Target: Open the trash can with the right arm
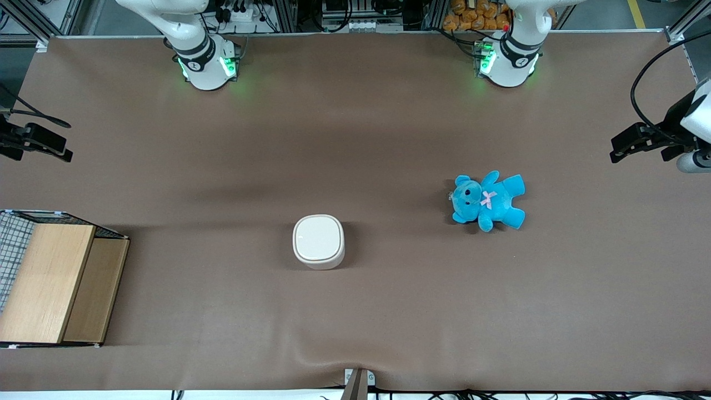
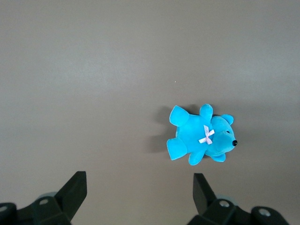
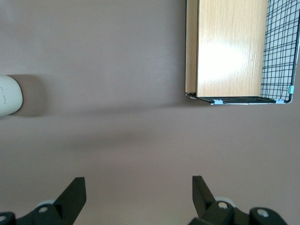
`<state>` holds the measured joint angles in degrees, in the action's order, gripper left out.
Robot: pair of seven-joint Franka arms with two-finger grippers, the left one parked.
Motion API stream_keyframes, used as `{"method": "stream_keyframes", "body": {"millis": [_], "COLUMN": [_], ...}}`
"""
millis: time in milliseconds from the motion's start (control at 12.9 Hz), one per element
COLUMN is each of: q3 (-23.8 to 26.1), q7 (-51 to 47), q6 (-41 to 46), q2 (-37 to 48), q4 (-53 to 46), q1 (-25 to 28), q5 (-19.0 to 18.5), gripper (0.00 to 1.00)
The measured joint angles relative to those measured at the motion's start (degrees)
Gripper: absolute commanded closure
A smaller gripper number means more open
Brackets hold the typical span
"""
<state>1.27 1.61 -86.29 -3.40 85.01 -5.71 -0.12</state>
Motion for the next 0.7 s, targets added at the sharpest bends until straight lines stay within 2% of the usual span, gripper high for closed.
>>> {"method": "stream_keyframes", "body": {"millis": [697], "q3": [0.0], "q7": [0.0], "q6": [1.4], "q2": [0.0], "q4": [0.1], "q1": [0.0], "q5": [-0.1], "gripper": [0.0]}}
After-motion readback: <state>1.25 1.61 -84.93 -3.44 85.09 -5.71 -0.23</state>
